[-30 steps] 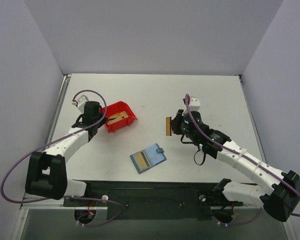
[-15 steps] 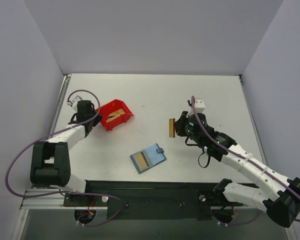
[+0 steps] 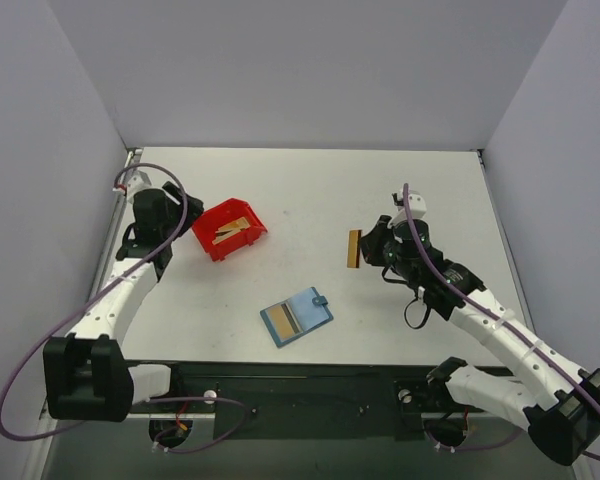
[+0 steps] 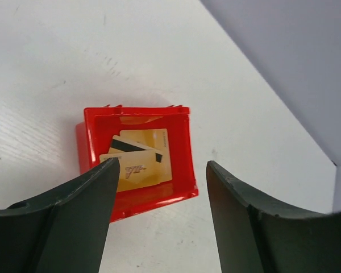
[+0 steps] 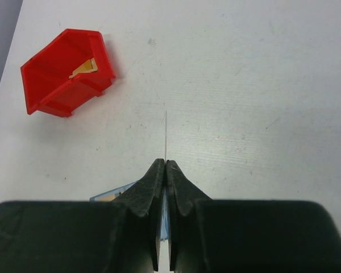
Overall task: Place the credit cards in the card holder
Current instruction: Place the storage box at the center of the board, then insert the credit card into the card holder.
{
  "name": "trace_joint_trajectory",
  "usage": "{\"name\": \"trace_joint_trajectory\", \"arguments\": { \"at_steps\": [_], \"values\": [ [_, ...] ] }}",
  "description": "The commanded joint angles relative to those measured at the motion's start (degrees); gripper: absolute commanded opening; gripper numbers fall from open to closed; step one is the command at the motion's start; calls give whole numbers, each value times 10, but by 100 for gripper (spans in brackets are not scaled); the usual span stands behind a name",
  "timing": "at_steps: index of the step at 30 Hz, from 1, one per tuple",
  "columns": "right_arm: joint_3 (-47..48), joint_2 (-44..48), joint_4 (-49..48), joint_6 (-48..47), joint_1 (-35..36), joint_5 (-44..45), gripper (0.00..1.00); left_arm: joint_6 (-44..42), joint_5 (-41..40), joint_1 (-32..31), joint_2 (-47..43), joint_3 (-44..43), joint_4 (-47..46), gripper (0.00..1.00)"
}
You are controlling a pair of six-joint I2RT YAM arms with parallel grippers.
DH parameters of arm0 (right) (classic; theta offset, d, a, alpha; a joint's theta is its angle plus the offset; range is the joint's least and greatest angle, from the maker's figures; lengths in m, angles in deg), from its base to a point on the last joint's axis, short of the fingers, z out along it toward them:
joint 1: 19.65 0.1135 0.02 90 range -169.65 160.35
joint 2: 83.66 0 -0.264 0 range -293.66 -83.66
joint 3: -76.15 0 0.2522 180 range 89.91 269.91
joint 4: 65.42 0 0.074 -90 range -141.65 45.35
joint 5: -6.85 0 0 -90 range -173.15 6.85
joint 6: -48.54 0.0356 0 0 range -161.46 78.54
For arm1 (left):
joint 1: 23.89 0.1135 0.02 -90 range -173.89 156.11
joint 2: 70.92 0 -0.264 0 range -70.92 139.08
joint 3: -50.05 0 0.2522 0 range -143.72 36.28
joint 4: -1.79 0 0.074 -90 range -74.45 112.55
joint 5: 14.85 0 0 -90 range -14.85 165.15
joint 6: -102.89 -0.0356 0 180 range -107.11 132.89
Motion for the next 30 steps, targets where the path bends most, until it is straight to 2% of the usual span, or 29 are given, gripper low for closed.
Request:
{"name": "trace_joint_trajectory", "arguments": {
  "at_steps": [1,3,5,6,8,10,13,17,21,25,30],
  "values": [
    [22,19,-10,9,-34,-40,0,-46,69,3,-68,-38,0,72],
    [27,14,-15,13,-48,-50,0,-55,165,3,-70,-49,-19,72],
    [30,8,-20,25,-68,-103,0,-46,261,0,-63,-45,-66,72],
    [28,5,-53,37,-83,-144,0,-28,318,-1,-57,-35,-104,72],
    [20,9,-96,47,-99,-209,0,2,381,-10,-53,-11,-167,72],
    [14,13,-133,59,-108,-251,0,9,388,-37,-59,1,-194,72],
    [9,3,-210,92,-129,-360,0,-4,383,-74,-70,1,-194,72],
    [-4,-33,-327,184,-152,-460,0,16,395,-117,-83,15,-225,72],
    [-22,-69,-444,264,-162,-515,0,72,413,-132,-91,57,-320,72],
    [-25,-104,-529,322,-164,-545,0,94,420,-153,-94,68,-359,72],
    [-22,-120,-544,335,-163,-557,0,92,410,-191,-92,68,-370,72]
  ]
}}
